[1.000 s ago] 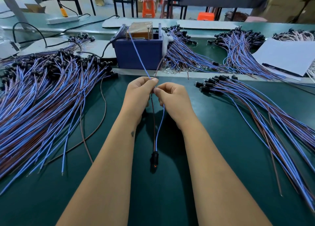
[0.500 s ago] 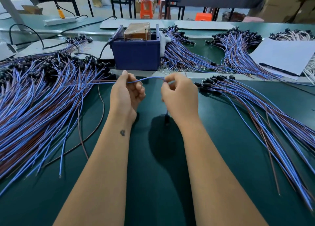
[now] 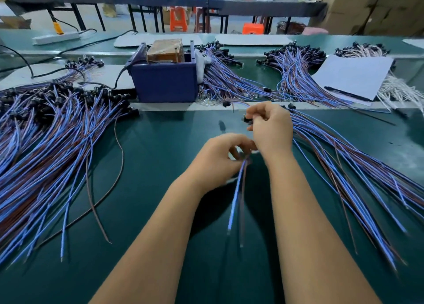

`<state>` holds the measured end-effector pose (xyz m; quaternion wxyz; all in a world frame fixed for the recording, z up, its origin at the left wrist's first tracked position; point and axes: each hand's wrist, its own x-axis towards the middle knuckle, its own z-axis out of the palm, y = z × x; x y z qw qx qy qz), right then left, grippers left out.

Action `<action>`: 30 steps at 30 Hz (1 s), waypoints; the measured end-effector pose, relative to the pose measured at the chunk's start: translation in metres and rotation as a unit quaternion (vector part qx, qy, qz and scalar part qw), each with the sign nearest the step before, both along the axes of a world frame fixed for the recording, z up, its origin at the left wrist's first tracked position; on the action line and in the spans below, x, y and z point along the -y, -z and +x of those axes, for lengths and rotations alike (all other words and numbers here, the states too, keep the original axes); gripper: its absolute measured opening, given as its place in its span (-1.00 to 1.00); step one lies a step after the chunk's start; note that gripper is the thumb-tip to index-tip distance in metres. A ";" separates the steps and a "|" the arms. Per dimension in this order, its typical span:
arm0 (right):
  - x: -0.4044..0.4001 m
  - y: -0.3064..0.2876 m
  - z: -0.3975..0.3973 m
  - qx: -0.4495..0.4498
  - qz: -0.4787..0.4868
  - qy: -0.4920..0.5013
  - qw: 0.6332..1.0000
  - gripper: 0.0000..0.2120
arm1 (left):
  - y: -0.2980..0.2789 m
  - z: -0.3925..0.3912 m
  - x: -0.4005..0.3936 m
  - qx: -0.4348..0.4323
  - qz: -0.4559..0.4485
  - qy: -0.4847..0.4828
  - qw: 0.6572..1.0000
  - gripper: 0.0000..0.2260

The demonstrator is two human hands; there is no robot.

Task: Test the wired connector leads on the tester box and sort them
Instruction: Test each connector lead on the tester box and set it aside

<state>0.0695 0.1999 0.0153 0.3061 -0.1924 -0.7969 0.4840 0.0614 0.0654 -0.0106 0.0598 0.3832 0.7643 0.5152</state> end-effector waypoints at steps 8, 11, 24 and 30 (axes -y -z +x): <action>-0.070 -0.033 0.024 0.150 0.227 0.059 0.961 -0.65 | 0.004 -0.010 0.008 0.000 -0.026 -0.095 0.995 -0.65; -0.063 -0.036 0.022 0.226 0.296 0.110 0.921 -0.69 | 0.003 -0.014 0.012 -0.014 -0.023 -0.169 0.985 -0.73; 0.103 0.022 -0.030 0.161 0.186 -0.184 0.951 -0.79 | -0.006 -0.045 0.080 0.024 -0.282 -0.497 0.820 -0.64; 0.099 0.030 -0.029 0.150 0.211 -0.194 0.946 -0.78 | -0.003 -0.047 0.080 0.011 -0.281 -0.493 0.824 -0.64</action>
